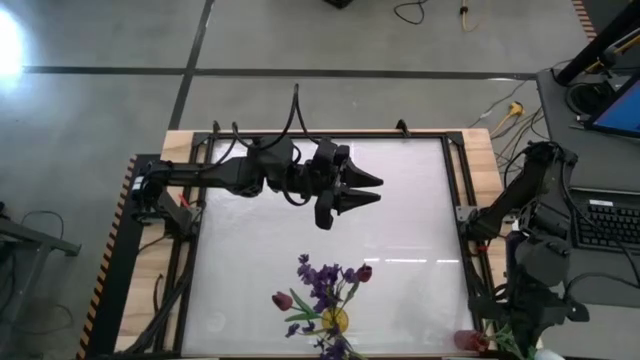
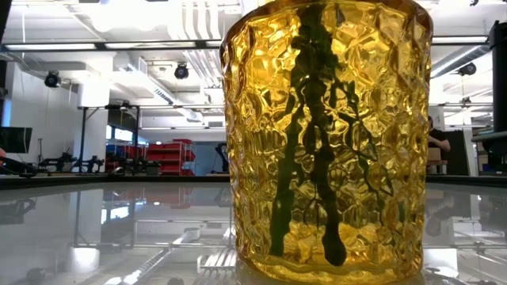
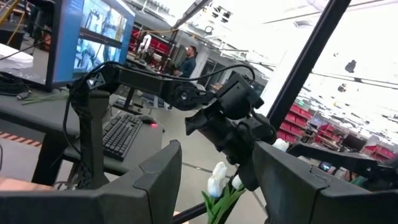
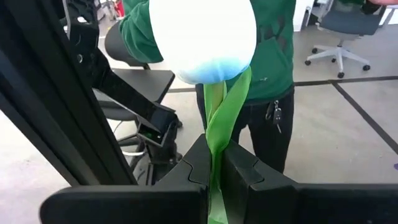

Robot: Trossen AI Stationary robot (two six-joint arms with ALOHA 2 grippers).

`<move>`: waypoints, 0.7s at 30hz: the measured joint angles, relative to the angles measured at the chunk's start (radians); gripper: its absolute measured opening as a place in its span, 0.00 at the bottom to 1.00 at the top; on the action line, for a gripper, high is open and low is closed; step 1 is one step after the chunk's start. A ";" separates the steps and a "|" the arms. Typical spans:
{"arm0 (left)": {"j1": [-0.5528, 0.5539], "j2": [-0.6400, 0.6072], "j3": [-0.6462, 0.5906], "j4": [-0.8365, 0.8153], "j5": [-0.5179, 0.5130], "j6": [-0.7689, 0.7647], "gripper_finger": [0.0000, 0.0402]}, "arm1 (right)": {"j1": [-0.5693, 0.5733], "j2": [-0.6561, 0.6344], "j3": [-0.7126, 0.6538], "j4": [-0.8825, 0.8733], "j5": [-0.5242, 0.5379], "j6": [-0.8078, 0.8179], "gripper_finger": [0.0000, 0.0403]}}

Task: Sort flowers into vase by color
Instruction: Put the white flower into the red vase

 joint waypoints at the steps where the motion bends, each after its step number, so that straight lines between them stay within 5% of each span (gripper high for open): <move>1: 0.000 0.000 0.000 0.000 0.000 0.000 0.46 | 0.000 0.000 -0.001 0.001 0.000 -0.002 0.03; 21: -0.001 0.000 0.000 -0.077 0.002 0.008 0.46 | 0.027 -0.006 -0.134 0.016 0.083 -0.007 0.03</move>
